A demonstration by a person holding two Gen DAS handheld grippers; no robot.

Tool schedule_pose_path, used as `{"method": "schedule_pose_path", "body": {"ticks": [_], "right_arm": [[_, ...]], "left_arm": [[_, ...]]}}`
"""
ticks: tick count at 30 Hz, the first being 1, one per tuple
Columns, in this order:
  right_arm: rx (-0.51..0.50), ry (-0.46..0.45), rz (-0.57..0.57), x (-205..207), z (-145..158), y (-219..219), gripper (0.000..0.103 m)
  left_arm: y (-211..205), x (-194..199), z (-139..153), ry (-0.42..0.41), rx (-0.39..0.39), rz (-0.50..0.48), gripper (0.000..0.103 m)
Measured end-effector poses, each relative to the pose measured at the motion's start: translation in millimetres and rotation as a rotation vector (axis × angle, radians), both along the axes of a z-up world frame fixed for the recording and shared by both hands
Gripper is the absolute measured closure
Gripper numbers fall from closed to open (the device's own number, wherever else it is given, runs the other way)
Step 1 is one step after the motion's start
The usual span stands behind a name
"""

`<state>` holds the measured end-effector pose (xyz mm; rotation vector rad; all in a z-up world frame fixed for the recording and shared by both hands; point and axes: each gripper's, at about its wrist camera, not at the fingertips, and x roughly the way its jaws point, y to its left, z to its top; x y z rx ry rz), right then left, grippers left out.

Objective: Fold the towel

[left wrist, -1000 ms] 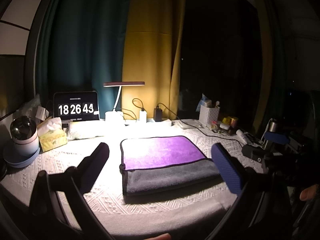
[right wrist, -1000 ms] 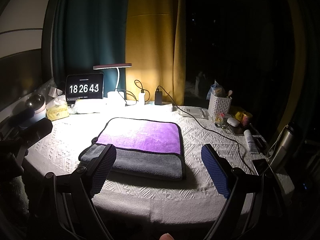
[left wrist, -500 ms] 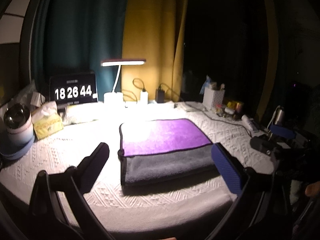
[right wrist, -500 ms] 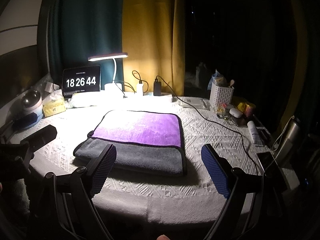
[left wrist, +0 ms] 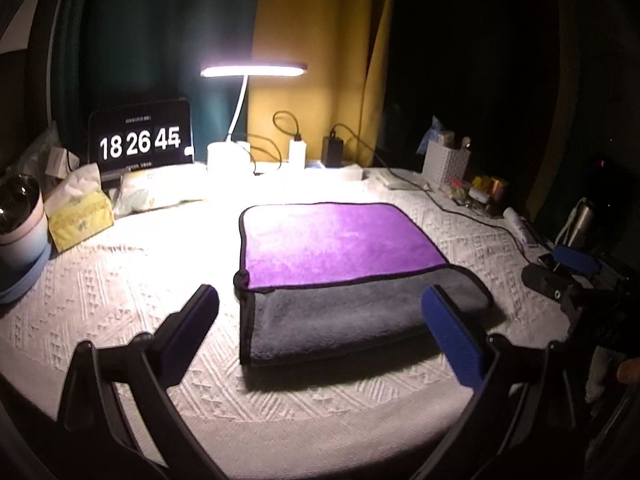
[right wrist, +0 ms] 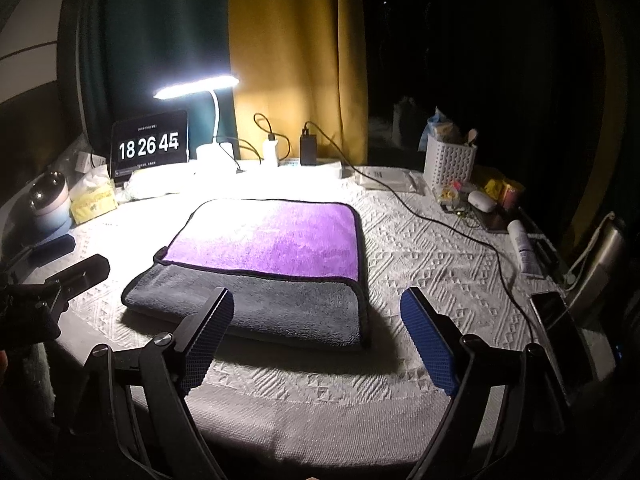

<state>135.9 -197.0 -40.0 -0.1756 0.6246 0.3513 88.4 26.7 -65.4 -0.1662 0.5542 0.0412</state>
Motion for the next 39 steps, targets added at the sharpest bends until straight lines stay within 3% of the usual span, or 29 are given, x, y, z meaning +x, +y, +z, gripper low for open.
{"method": "schedule_pose_path", "body": {"ticks": [9,12,18,22,28,39], "right_arm": [[-0.011,0.064,0.000,34,-22,-5,0.026],[-0.012,0.083,0.002,45,-28,-6,0.031],[-0.013,0.118,0.010,65,-42,-7,0.039],[-0.008,0.147,0.016,77,-52,-8,0.052],[-0.003,0.183,0.022,93,-66,-9,0.063],[-0.015,0.228,0.010,116,-88,-11,0.071]], "left_arm": [[8,30,-19,0.072,-0.007,0.019,0.003],[13,41,-27,0.105,-0.015,0.029,0.011],[22,61,-45,0.164,-0.029,0.050,0.016],[29,73,-57,0.217,-0.045,0.062,0.028],[36,87,-72,0.270,-0.052,0.090,0.039],[40,101,-86,0.321,-0.053,0.108,0.059]]}}
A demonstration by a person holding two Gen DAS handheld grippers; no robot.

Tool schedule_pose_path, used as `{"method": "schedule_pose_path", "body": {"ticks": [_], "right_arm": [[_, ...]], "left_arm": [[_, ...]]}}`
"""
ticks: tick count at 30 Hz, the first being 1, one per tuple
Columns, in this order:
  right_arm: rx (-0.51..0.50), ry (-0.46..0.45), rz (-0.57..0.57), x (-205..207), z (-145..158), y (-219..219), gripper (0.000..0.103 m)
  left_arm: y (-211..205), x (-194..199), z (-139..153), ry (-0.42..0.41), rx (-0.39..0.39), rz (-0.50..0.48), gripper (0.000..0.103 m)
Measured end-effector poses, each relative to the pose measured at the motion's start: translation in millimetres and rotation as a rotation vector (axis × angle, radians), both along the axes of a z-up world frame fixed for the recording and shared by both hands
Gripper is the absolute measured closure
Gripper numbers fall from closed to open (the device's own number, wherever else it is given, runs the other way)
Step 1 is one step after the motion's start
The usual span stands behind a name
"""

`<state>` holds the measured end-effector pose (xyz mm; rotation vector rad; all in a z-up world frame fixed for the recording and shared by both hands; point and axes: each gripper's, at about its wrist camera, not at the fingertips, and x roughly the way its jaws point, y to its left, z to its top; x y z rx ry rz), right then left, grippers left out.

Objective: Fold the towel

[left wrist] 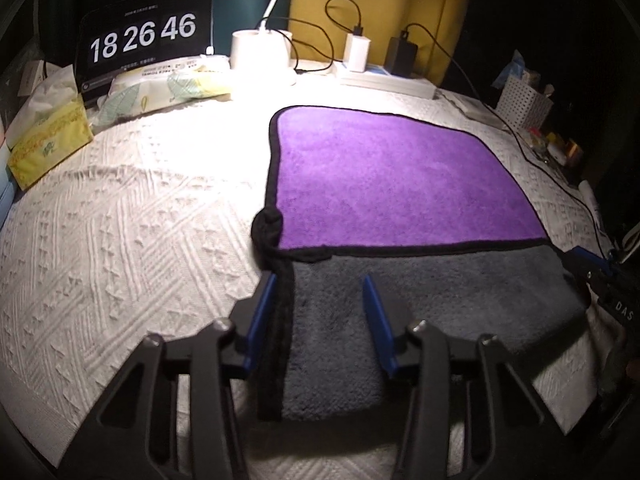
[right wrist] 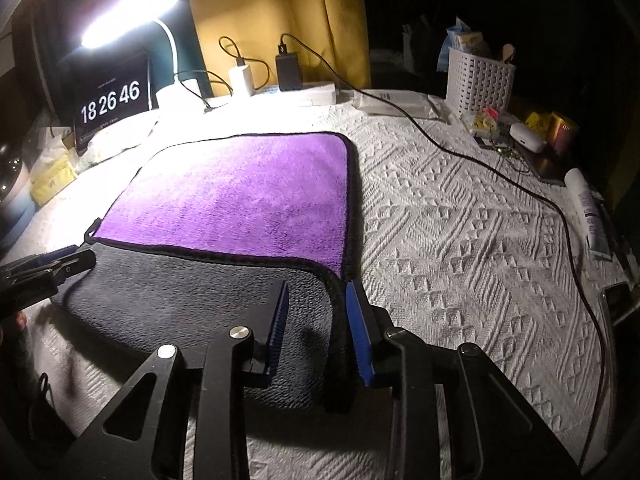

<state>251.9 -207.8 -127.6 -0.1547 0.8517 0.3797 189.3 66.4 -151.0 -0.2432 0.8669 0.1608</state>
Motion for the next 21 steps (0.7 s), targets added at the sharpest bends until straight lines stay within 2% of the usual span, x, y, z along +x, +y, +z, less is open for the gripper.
{"method": "schedule_pose_path", "body": {"ticks": [6,12,13,15,21], "right_arm": [[-0.021,0.011,-0.019,6,-7,-2,0.071],[-0.036,0.015,0.015,0,-9,6,0.072],[-0.042,0.006,0.018,-2,-8,8,0.083],[-0.061,-0.011,0.019,-5,-8,11,0.097],[-0.089,-0.054,0.024,-13,2,13,0.098]], "left_arm": [[4,-1,-1,-0.001,0.000,0.018,0.073],[1,-5,2,-0.006,0.005,0.004,0.086],[1,-5,2,-0.007,0.005,0.003,0.090],[1,-6,2,-0.007,0.000,0.003,0.092],[0,-12,10,-0.035,0.003,-0.006,0.094]]}}
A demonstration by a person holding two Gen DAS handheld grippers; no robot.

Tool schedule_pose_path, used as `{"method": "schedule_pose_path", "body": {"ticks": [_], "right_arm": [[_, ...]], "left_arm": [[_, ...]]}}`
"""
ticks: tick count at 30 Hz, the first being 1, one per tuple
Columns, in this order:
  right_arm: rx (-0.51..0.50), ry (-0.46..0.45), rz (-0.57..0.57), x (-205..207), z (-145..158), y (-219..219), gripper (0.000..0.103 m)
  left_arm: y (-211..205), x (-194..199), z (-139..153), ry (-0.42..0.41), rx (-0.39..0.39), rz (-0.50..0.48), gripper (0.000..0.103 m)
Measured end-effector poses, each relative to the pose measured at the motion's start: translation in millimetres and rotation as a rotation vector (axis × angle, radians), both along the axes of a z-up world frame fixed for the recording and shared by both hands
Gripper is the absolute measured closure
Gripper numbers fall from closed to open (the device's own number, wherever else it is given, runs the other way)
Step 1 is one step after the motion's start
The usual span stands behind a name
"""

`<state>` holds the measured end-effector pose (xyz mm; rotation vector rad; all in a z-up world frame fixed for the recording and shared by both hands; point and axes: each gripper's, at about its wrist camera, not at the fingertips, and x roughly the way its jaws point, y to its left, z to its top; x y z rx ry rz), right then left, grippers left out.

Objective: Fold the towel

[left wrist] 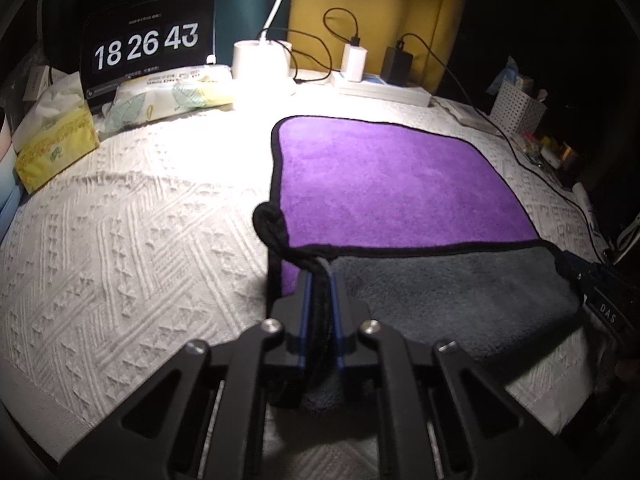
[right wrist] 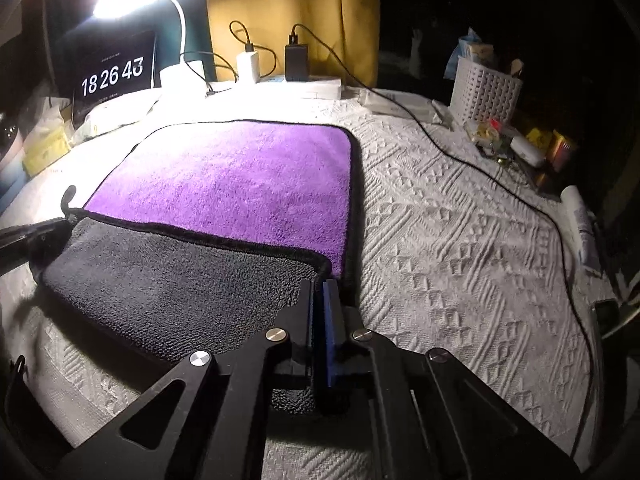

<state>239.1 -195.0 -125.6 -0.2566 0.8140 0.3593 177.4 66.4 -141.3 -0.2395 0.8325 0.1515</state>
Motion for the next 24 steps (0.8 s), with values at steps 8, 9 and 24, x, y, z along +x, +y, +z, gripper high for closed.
{"method": "schedule_pose_path", "body": {"ticks": [8,9,24], "right_arm": [[0.012,-0.080,0.003,-10,27,1,0.098],[0.013,-0.087,0.002,-11,29,1,0.098],[0.027,-0.154,0.004,-6,54,2,0.098]], "left_arm": [[-1,-7,17,-0.056,0.016,-0.006,0.094],[-1,-7,19,-0.064,0.018,-0.006,0.094],[0,-3,41,-0.137,0.069,-0.008,0.095]]}}
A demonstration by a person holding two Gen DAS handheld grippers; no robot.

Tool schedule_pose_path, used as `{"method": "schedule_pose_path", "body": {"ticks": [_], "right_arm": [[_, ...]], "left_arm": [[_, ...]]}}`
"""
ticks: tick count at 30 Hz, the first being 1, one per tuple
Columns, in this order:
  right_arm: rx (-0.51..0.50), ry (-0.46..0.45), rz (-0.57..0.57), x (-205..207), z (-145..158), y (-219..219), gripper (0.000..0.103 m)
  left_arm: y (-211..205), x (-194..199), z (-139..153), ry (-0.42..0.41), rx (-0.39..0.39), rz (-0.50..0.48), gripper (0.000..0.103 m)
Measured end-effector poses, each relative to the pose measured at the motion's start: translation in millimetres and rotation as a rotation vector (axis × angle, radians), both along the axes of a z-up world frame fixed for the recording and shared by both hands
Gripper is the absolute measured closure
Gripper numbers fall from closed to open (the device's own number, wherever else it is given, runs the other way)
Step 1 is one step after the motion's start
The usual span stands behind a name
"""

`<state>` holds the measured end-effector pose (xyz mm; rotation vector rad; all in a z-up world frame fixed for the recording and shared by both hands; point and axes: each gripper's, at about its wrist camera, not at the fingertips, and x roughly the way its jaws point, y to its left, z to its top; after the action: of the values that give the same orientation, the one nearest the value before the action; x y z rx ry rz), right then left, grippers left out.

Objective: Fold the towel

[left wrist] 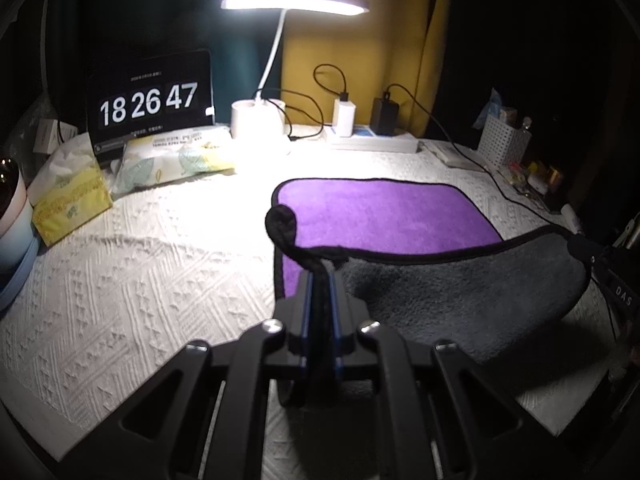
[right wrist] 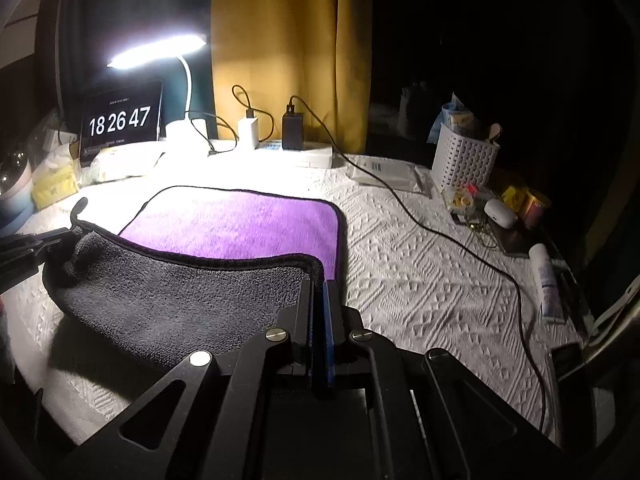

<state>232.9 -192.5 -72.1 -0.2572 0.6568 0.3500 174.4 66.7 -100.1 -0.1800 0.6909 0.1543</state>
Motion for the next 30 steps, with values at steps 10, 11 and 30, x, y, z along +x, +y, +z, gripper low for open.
{"method": "schedule_pose_path", "body": {"ticks": [10,11,30], "right_arm": [[0.009,-0.022,-0.003,16,4,1,0.098],[0.009,-0.023,-0.003,18,4,1,0.098],[0.007,-0.047,0.010,53,6,10,0.098]], "left_arm": [[9,14,8,-0.030,0.039,0.026,0.095],[10,16,9,-0.032,0.040,0.028,0.095],[22,45,10,-0.054,0.057,0.044,0.095]]}}
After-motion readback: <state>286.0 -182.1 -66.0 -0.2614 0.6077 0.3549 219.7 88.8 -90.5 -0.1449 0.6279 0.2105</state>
